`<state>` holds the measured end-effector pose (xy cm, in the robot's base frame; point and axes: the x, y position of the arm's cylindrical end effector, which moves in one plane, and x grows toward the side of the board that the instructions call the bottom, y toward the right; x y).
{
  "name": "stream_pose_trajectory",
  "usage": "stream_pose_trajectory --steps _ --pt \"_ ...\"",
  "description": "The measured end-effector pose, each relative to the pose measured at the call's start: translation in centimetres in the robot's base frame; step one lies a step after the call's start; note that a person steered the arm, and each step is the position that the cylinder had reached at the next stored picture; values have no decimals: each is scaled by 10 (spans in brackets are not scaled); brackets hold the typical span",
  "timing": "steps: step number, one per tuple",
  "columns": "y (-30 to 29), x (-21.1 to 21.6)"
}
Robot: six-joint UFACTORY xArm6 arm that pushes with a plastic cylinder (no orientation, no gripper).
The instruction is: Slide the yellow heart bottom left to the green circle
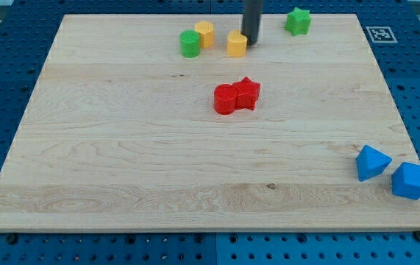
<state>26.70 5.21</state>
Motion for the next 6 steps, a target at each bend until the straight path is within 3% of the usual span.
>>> stream_pose_trajectory --steps 1,3,5,6 --pt "-16 -1" --pt "14 18" --pt "-59 25" --pt "-67 55"
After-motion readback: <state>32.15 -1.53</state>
